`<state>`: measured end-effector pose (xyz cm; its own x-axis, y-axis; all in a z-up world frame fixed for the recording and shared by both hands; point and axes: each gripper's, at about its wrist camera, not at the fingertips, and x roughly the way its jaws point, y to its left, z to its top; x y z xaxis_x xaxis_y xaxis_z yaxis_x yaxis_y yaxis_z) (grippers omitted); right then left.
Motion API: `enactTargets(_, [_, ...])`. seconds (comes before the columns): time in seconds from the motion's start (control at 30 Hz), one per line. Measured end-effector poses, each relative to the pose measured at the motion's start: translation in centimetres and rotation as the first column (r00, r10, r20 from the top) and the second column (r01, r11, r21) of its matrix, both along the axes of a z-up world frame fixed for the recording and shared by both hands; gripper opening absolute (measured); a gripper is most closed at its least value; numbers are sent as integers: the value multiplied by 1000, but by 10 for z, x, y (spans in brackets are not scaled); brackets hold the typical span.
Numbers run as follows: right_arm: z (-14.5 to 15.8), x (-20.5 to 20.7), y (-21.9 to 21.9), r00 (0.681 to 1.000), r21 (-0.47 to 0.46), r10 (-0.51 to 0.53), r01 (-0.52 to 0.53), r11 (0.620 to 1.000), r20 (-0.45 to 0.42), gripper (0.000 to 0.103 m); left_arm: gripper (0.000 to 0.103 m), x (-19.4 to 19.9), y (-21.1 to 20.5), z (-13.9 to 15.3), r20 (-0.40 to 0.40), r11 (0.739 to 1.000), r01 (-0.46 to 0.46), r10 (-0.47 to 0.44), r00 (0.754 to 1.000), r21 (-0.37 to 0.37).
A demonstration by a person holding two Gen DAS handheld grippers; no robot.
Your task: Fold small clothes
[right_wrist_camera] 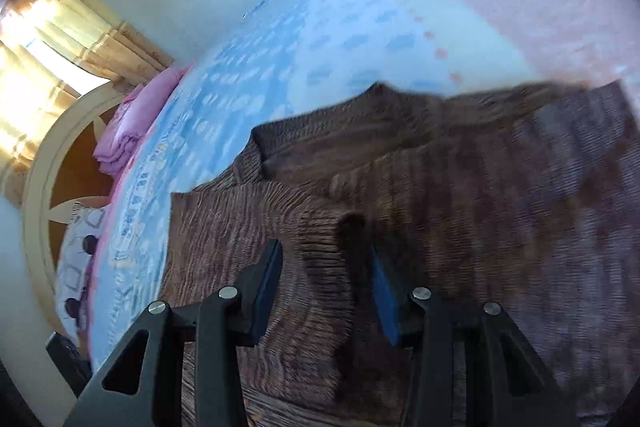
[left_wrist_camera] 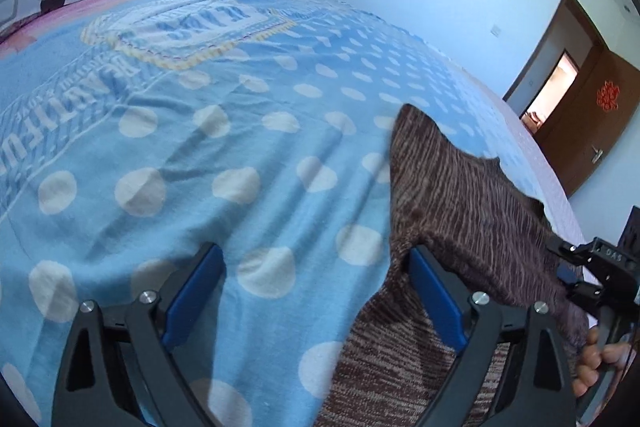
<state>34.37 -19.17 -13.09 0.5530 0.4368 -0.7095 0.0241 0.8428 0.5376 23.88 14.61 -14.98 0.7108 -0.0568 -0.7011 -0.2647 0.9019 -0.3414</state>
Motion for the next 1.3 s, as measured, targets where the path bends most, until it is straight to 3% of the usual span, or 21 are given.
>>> enactTargets(0.07, [4,5,9,999,-2,27,-27,1000,34,43,90,-1,0,0,2,1000,-22,22,1000,4])
enactTargets(0.1, [8,6,10,998,-5,32,-32,999,56,30,89,-2,1,0,6,1000,-29,29,1000,-3])
enactTargets(0.13, [13,6,12,996,-17,33,-32,999,88,23,88,-4,3,-1,10,999,-37,37,999,-11])
enactTargets(0.2, [30,1,15,980,-74,65,-52,996,187,19,87,-4,5,-1,16,999,-42,43,999,-21])
enactTargets(0.3, [47,-11,19,956,-281,78,4,960,282,19,87,-4,4,-1,15,999,-42,42,999,-13])
enactTargets(0.4, [50,-18,16,962,-480,17,121,869,273,19,87,-2,3,0,12,999,-42,42,999,-4])
enactTargets(0.53, [49,-35,29,960,-394,79,35,918,268,19,87,-3,2,0,12,999,-42,42,999,-2])
enactTargets(0.63, [31,-45,54,961,-393,155,-55,918,228,19,88,-3,2,0,13,999,-41,41,999,0])
enactTargets(0.73, [1,-39,68,981,-433,151,-83,897,125,19,88,-3,2,-1,14,999,-39,39,999,5])
enactTargets(0.9, [21,-48,61,987,-388,124,-73,919,107,21,94,-2,4,-1,26,1000,-14,15,1000,-20])
enactTargets(0.97, [40,-75,46,981,-310,93,-37,950,168,22,96,-2,6,-1,34,999,3,-2,999,-40])
enactTargets(1.03, [55,-106,35,973,-285,78,-13,958,219,25,98,-2,8,-1,41,998,19,-17,999,-62])
enactTargets(1.1, [74,-144,22,961,-306,65,21,952,269,44,99,-3,8,0,42,997,39,-36,998,-67])
enactTargets(1.17, [89,-187,7,949,-332,41,69,941,313,52,99,-4,5,1,33,996,72,-70,997,-56])
enactTargets(1.3, [105,-252,-29,946,-363,-21,145,921,325,52,99,-20,4,11,19,978,203,-202,979,-47])
